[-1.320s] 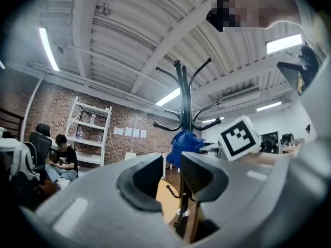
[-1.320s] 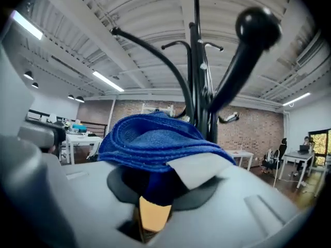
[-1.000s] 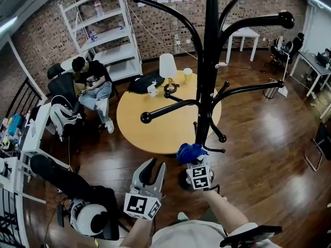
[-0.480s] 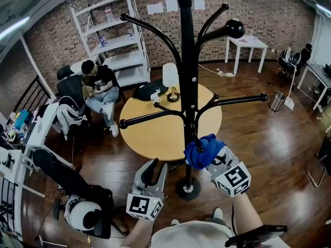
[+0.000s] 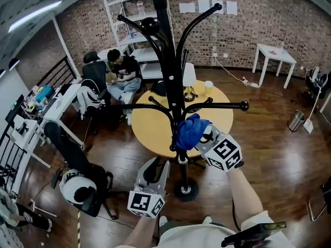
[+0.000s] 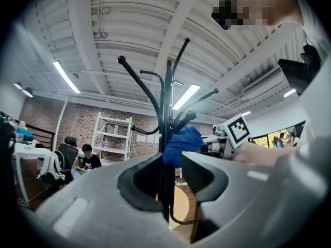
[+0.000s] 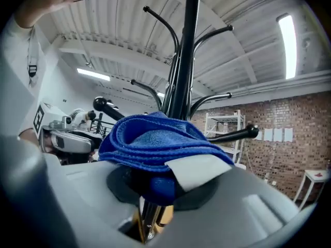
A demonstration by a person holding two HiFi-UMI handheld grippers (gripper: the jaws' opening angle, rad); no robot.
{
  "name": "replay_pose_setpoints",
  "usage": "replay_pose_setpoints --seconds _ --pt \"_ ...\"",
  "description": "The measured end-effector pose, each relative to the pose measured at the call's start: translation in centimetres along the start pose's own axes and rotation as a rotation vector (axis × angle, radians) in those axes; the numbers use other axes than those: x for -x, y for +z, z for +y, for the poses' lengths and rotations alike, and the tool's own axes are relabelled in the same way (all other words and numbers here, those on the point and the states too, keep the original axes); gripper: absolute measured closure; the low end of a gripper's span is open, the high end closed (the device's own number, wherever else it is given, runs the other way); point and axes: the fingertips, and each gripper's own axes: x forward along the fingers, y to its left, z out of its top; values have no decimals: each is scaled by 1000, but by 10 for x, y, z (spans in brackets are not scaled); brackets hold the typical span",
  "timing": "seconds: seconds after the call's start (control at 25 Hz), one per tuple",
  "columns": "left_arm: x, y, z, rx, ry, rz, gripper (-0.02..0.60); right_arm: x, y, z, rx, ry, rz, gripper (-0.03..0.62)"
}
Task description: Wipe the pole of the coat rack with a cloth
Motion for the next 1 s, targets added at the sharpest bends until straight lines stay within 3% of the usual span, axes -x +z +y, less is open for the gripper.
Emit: replay_pose_setpoints --seconds 0.12,0.36,0.48,0.6,0.72,0.8,0.92,1.0 --pt "6 -12 -15 8 70 5 472 -6 -47 4 -35 74 76 496" --pt "39 -25 -25 16 182 70 472 -27 -214 24 -112 154 376 494" --pt "56 -25 -29 6 213 80 472 -24 -245 28 -213 145 363 491" --pt "69 -29 -27 2 227 85 472 -10 -216 24 -213 78 267 493" --pt "78 -28 -20 11 231 79 472 24 -119 39 -210 46 25 493" --pt "78 -21 -15 6 220 70 472 53 -49 57 -153 40 -97 493" --pt "74 -6 -16 -8 191 60 472 93 8 77 -99 -13 -130 493" --pt "74 3 -20 -25 169 45 472 117 20 80 -119 -113 -133 493"
